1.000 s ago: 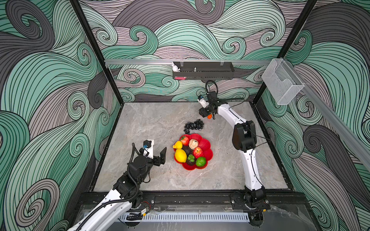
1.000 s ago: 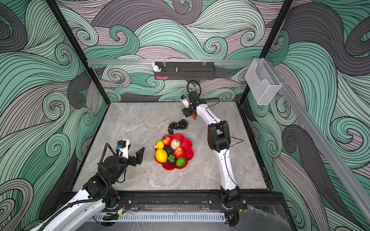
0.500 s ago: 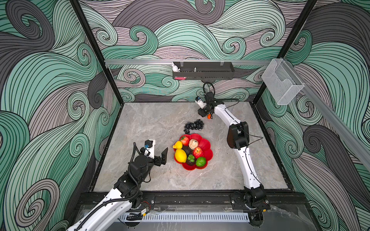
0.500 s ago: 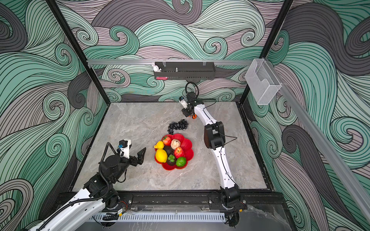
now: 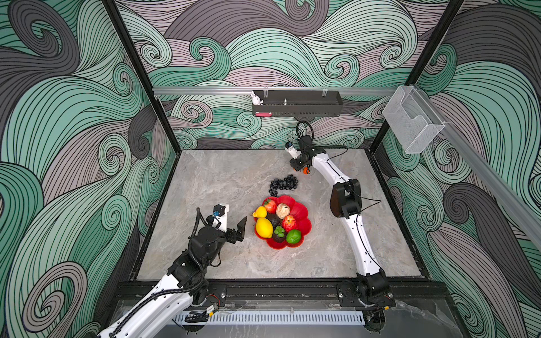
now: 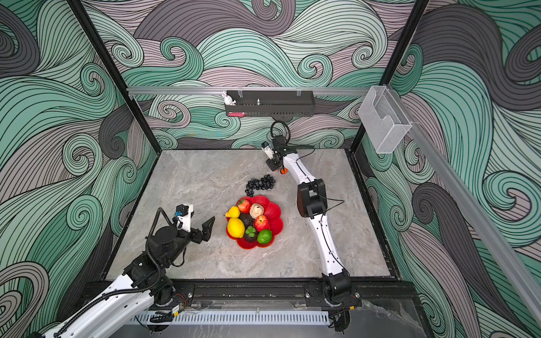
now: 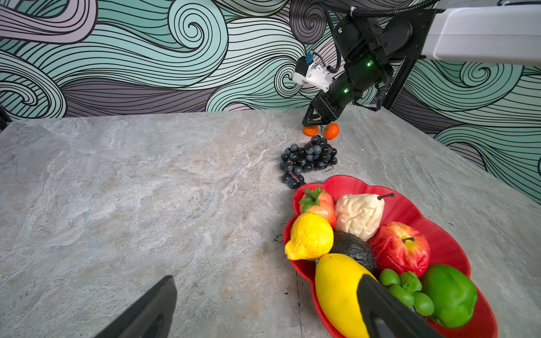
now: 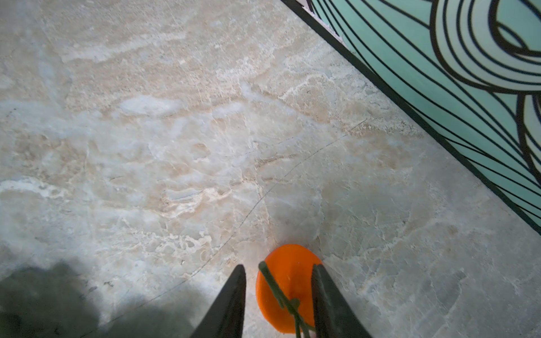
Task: Arrange fruit in a fruit bowl
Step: Pick up the fruits from the top-center of the table.
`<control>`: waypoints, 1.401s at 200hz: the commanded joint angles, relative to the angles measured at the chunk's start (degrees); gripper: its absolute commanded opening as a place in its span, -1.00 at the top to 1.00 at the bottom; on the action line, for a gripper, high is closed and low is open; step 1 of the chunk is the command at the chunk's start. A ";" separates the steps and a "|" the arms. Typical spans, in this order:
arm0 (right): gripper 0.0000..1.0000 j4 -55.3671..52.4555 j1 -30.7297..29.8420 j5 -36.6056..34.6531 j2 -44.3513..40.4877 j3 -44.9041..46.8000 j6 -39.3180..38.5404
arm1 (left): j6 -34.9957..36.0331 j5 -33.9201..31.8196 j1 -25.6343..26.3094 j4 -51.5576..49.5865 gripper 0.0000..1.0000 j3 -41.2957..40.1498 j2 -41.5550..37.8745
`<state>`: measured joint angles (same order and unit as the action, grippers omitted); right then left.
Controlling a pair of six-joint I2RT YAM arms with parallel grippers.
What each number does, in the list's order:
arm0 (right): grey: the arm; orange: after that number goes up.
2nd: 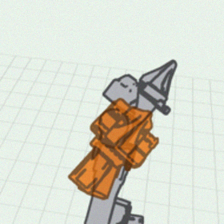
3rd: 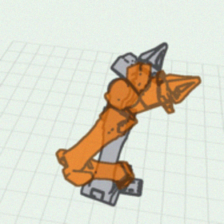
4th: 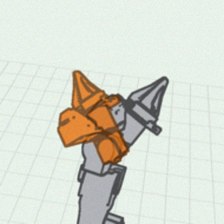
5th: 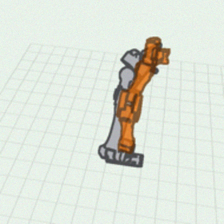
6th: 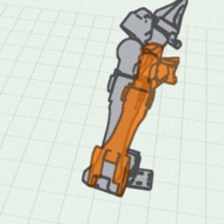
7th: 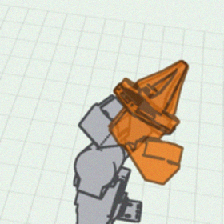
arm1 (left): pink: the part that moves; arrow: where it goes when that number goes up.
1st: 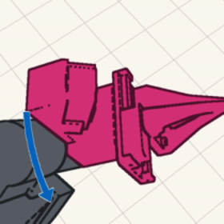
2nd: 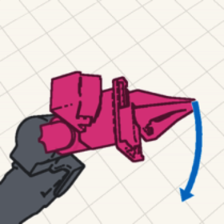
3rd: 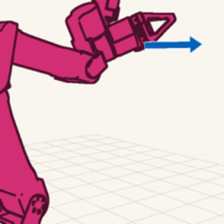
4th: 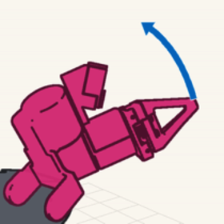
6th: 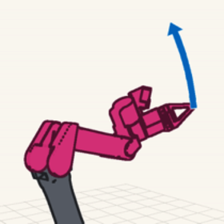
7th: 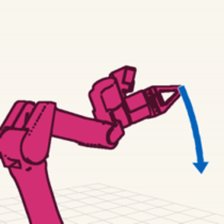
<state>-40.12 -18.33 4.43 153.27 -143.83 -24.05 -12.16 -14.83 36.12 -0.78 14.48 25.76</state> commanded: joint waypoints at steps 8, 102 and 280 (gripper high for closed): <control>0.40 -0.70 0.09 0.54 1.24 -1.70 -0.46 | 0.82 1.00 -0.41 1.70 -0.95 1.34 0.17; 0.78 -1.08 0.13 0.15 -0.68 -0.28 0.76 | 1.18 1.91 -0.40 1.97 -0.96 1.43 0.26; 0.98 10.62 1.29 2.53 -36.45 40.94 18.13 | 2.33 3.57 -0.36 0.48 -0.97 2.12 -0.86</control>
<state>-33.89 -17.12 4.01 123.42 -110.08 -11.88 -10.81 -12.38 36.12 -0.34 14.48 25.63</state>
